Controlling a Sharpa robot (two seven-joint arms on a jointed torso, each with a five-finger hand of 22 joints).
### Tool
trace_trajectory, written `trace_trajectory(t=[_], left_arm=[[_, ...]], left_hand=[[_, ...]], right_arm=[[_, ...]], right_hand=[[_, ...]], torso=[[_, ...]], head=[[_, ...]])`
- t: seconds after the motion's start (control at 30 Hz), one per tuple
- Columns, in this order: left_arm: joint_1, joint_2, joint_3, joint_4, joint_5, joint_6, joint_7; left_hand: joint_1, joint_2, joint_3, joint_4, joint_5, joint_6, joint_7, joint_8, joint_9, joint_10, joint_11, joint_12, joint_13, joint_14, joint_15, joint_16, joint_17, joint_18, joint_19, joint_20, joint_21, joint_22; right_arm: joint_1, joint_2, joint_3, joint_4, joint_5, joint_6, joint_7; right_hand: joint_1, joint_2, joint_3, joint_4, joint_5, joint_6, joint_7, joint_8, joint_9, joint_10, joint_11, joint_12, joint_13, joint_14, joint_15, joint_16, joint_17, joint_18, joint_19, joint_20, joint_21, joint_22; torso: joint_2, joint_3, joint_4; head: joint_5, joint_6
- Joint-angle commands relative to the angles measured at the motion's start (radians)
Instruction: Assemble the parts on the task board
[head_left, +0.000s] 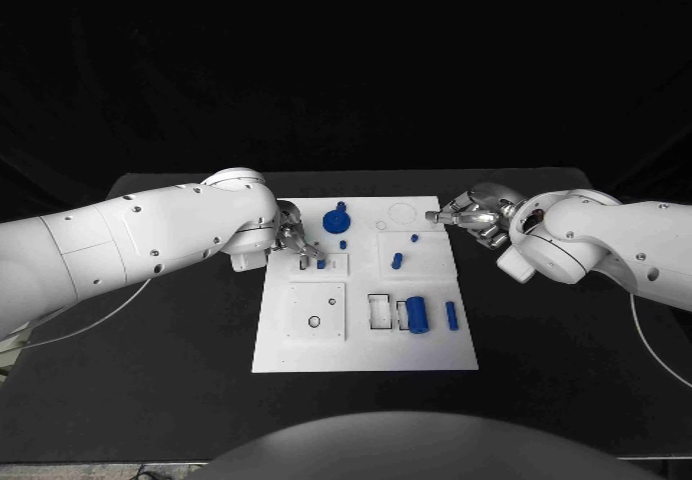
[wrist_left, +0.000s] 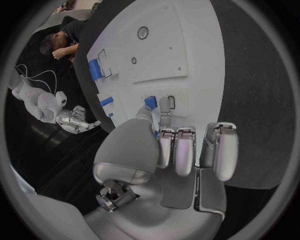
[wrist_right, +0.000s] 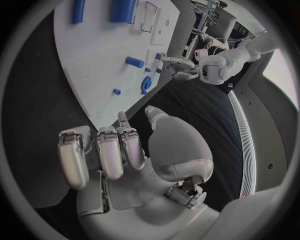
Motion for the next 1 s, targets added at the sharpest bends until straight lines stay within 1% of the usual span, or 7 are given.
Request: trace_trajectory(t=[0.03,0.27,0.4,0.57,0.73,0.9,1.0], left_arm=[[0.0,0.0,0.0,0.003,0.007,0.025,0.012],[0.0,-0.002,0.0,0.005,0.008,0.007,0.025],[0.0,-0.009,0.0,0.015,0.007,-0.066,0.062],[0.002,-0.033,0.001,0.04,0.009,-0.187,0.12],[0.015,-0.062,0.003,0.064,0.025,-0.256,0.155],[0.034,-0.082,0.012,0.076,0.034,-0.257,0.155],[0.043,-0.086,0.015,0.069,0.034,-0.23,0.144]], left_hand=[[0.007,-0.001,0.0,0.0,0.003,-0.003,-0.004,-0.006,0.001,0.106,-0.008,-0.004,0.251,0.106,-0.006,0.003,0.263,-0.008,0.107,0.005,0.002,0.263],[0.009,-0.002,0.0,0.0,0.003,-0.003,-0.004,-0.006,0.001,0.106,-0.008,-0.004,0.251,0.106,-0.006,0.003,0.263,-0.008,0.107,0.005,0.002,0.263],[-0.002,-0.004,-0.008,0.004,0.001,-0.001,-0.001,-0.007,0.002,0.106,-0.006,-0.004,0.251,0.106,-0.005,0.003,0.263,-0.008,0.107,0.005,0.002,0.263],[-0.096,-0.003,-0.06,0.006,-0.001,0.009,0.003,-0.01,0.005,0.106,-0.001,-0.004,0.251,0.106,0.001,0.003,0.263,-0.008,0.107,0.002,0.002,0.263],[-0.162,0.005,-0.1,0.006,-0.003,0.013,0.005,-0.012,0.01,0.106,0.0,-0.004,0.251,0.106,0.002,0.003,0.263,-0.008,0.107,-0.001,0.002,0.263],[-0.205,0.003,-0.129,0.005,-0.017,0.006,0.008,-0.017,0.015,0.106,0.003,-0.004,0.251,0.106,0.004,0.003,0.263,-0.008,0.107,-0.004,0.002,0.263],[-0.186,0.001,-0.131,0.002,-0.016,-0.035,0.019,-0.029,0.02,0.106,0.013,-0.004,0.251,0.106,0.012,0.003,0.263,-0.008,0.107,-0.008,0.002,0.263]], right_arm=[[-0.001,0.0,0.0,0.0,-0.006,0.013,0.0],[-0.001,0.0,0.0,-0.001,-0.006,0.013,0.0],[-0.001,0.001,0.0,-0.001,-0.006,0.012,0.001],[-0.003,0.001,0.0,-0.002,-0.006,0.01,0.003],[-0.004,0.002,0.0,-0.003,-0.006,0.01,0.003],[-0.005,0.002,0.0,-0.004,-0.006,0.012,0.003],[-0.005,0.003,0.0,-0.005,-0.006,0.012,0.002]], right_hand=[[0.01,0.002,-0.007,0.0,-0.001,0.001,0.008,0.006,0.001,0.105,0.007,0.003,0.263,0.104,0.009,0.004,0.263,-0.007,0.103,0.007,0.004,0.263],[0.01,0.002,-0.007,0.0,-0.001,0.001,0.008,0.006,0.001,0.105,0.007,0.003,0.263,0.104,0.009,0.004,0.263,-0.007,0.103,0.007,0.004,0.263],[0.01,0.002,-0.007,0.0,-0.001,0.001,0.008,0.006,0.001,0.105,0.007,0.003,0.263,0.104,0.009,0.004,0.263,-0.007,0.103,0.007,0.004,0.263],[0.01,0.002,-0.007,0.0,-0.001,0.001,0.008,0.006,0.001,0.105,0.007,0.003,0.263,0.104,0.009,0.004,0.263,-0.007,0.103,0.007,0.004,0.263],[0.01,0.002,-0.007,0.0,-0.001,0.001,0.008,0.006,0.001,0.105,0.007,0.003,0.263,0.104,0.009,0.004,0.263,-0.007,0.103,0.007,0.004,0.263],[0.01,0.002,-0.007,0.0,-0.001,0.001,0.008,0.006,0.001,0.105,0.007,0.003,0.263,0.104,0.009,0.004,0.263,-0.007,0.103,0.007,0.004,0.263],[0.01,0.002,-0.007,0.0,-0.001,0.001,0.008,0.006,0.001,0.105,0.007,0.003,0.263,0.104,0.009,0.004,0.263,-0.007,0.103,0.007,0.004,0.263]], torso=[[0.0,0.0,0.0003],[0.0,-0.0002,-0.0002],[-0.001,0.0004,-0.0007],[-0.002,0.0005,0.0001],[-0.001,0.0008,0.0004],[-0.001,0.0003,0.0005],[0.0,0.0003,0.0004]], head=[[-0.001,0.0],[0.0,0.0],[0.003,0.0],[0.004,0.0],[0.008,0.0],[0.008,0.0],[0.008,0.0]])
